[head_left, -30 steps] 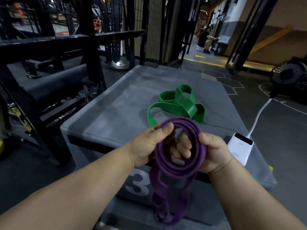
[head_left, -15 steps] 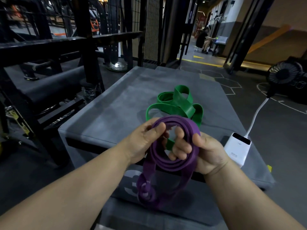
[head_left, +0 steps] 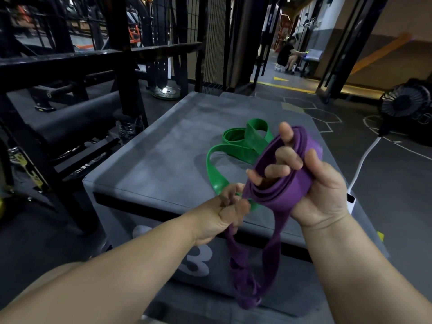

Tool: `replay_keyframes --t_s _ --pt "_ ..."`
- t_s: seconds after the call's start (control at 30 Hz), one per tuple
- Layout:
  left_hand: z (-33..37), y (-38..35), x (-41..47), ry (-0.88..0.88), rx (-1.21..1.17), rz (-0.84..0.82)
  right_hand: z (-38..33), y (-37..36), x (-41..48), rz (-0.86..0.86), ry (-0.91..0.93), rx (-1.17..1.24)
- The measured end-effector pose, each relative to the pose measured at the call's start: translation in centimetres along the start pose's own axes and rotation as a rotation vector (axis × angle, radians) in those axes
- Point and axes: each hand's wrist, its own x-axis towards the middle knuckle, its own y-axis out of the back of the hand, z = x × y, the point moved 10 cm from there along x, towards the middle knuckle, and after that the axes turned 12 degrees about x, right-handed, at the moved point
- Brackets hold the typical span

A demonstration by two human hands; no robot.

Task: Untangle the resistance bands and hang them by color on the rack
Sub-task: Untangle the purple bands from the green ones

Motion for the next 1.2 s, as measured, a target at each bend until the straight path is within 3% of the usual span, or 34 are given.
replay_keyframes --t_s 0.17,0.27,0.33,0.5,0.57,0.63,0.73,0.87,1.0,1.2 --pt "-1.8 0.7 0.1 0.124 0.392 0.012 -3.4 -1.0 -0.4 -0.042 0.126 0.025" --pt "-2.4 0.8 0.1 0.16 0.627 0.03 -6.4 -1.0 -1.0 0.016 0.265 -0.022" --pt "-3.1 1.6 0.2 0.197 0.586 0.096 -7.8 -0.9 -1.5 0.069 0.329 -0.053" --pt "-3.6 2.1 -0.1 0.297 -0.039 0.155 -8.0 0.6 -2.2 0.245 0.44 -0.444" --pt "-3.7 2.4 -0.1 0.318 -0.168 0.177 -8.2 1.0 -2.5 0.33 0.515 -0.522" --pt "-3.6 2.3 -0.1 0.32 -0.115 0.133 -8.5 1.3 -2.7 0.397 0.572 -0.489" --pt "-3.5 1.9 -0.4 0.314 0.176 0.054 -9.5 1.3 -3.3 0.453 0.665 -0.436" --pt "-2.9 2.5 -0.4 0.261 0.275 0.116 -10.8 0.9 -4.2 0.504 0.746 -0.558" --pt "-1.1 1.8 -0.7 0.194 0.16 0.068 -9.4 1.6 -3.8 0.602 0.662 -0.876" --pt "1.1 -0.1 -1.2 0.172 -0.086 -0.022 -4.3 3.7 -2.4 0.55 0.285 -1.495"
